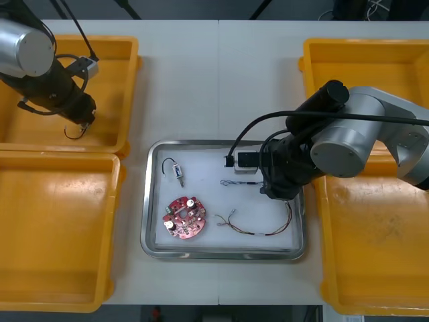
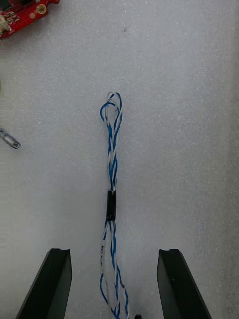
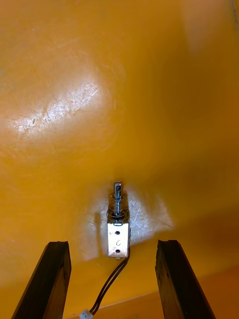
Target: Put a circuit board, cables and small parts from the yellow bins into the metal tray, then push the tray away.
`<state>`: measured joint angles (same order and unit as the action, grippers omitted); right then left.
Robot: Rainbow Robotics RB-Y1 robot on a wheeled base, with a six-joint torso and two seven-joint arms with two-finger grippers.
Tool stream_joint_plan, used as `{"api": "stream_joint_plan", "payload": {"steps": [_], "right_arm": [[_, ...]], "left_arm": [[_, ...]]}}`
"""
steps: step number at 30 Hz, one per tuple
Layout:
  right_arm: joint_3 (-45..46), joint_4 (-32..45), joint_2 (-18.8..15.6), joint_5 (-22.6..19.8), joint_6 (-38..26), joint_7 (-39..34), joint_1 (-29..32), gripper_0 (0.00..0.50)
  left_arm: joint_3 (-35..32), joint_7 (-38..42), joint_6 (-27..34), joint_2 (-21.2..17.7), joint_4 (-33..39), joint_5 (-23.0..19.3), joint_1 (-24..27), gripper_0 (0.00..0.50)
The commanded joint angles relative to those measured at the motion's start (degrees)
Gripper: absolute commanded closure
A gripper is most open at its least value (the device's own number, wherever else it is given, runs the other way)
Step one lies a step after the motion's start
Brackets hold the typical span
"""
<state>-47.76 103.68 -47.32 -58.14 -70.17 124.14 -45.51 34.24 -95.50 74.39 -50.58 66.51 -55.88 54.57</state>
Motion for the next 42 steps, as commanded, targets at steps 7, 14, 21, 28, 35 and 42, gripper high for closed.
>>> {"api": "stream_joint_plan", "payload": {"steps": [7, 14, 21, 28, 35, 42], "right_arm": [[13.83, 4.07, -1.54, -3.48, -14.2, -1.27, -1.86, 0.0], [23.94, 4.51, -1.54, -7.96, -24.57, -9.09, -1.86, 0.0], [31.06, 4.6, -1.46, -8.13, -33.71, -18.23, -1.86, 0.0], [36.16, 6.18, -1.46, -4.79, -39.83, -27.37, -0.54, 0.0], [39.94, 13.21, -2.6, 1.09, -39.83, -35.99, 4.47, 0.0], [45.74, 18.31, -3.92, 2.5, -39.83, -42.58, 12.11, 0.0]], "left_arm": [[2.68, 2.43, -0.57, 1.89, 0.64, 2.71, -0.25, 0.0], [3.03, 2.08, -2.32, 2.59, -3.49, -0.63, -0.25, 0.0], [3.03, 1.81, -4.79, 4.08, -6.66, -0.72, -0.25, 0.0], [3.03, 1.73, -4.79, 4.26, -6.83, -0.63, -0.34, 0.0], [4.96, 1.73, -5.93, 4.17, -6.83, -0.28, -0.34, 0.482], [5.75, 1.73, -7.07, 4.08, -6.83, -0.11, -0.34, 0.5]]}}
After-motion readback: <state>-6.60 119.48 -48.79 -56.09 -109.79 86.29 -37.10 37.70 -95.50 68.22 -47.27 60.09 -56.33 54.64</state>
